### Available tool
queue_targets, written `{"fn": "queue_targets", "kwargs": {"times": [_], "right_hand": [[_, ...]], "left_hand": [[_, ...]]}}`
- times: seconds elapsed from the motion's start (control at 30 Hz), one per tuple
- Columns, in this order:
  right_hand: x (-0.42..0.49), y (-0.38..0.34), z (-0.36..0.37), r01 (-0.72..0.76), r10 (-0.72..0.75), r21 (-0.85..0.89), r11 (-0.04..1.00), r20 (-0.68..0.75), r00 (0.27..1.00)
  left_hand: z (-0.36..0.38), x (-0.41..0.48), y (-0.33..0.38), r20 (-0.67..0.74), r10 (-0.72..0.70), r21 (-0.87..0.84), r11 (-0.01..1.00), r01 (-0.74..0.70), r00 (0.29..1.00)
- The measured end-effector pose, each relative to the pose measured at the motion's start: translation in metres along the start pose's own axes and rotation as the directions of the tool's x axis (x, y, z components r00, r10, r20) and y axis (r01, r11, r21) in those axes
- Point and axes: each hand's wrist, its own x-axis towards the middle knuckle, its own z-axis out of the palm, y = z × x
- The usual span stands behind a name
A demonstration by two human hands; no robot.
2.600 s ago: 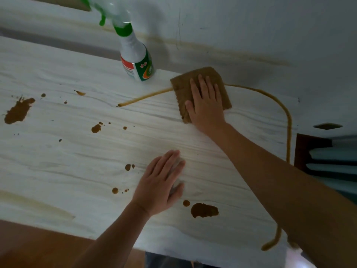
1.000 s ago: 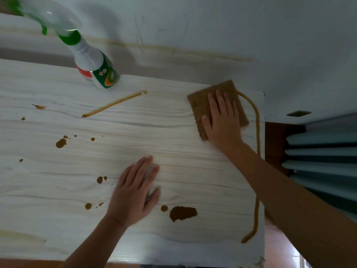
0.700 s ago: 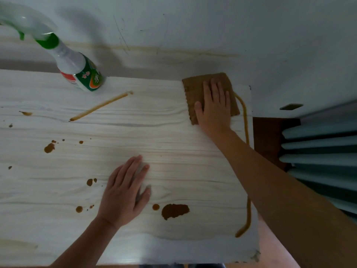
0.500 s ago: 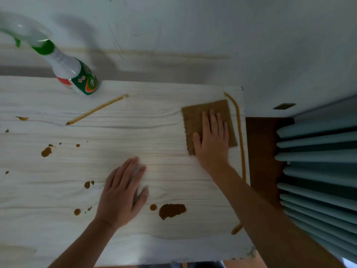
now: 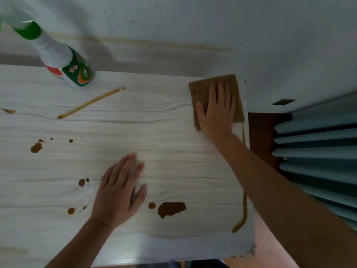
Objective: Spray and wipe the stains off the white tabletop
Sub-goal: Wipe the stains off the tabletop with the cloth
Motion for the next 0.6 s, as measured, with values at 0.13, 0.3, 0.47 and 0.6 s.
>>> {"fn": "queue_targets", "kwargs": {"times": [0.13, 0.3, 0.47, 0.6], "right_hand": [[0.025, -0.021, 0.003, 0.016, -0.016, -0.024, 1.000, 0.005, 1.000], [-0.009, -0.047, 0.009, 0.198, -0.198, 0.019, 0.980, 0.008, 0.980], [-0.074, -0.046, 0.016, 0.414, -0.417, 0.053, 0.909, 0.069, 0.906], [-0.075, -0.020, 0.011, 0.287, -0.288, 0.032, 0.957, 0.061, 0.956]], "left_hand": [[-0.001, 0.000, 0.000, -0.004, 0.003, 0.003, 1.000, -0.003, 1.000], [-0.001, -0.001, 0.000, 0.011, -0.003, 0.008, 1.000, 0.003, 1.000], [-0.001, -0.001, 0.000, 0.017, -0.006, 0.006, 1.000, 0.006, 1.000], [-0.001, 0.000, 0.000, 0.004, -0.005, 0.008, 1.000, 0.005, 1.000]]}}
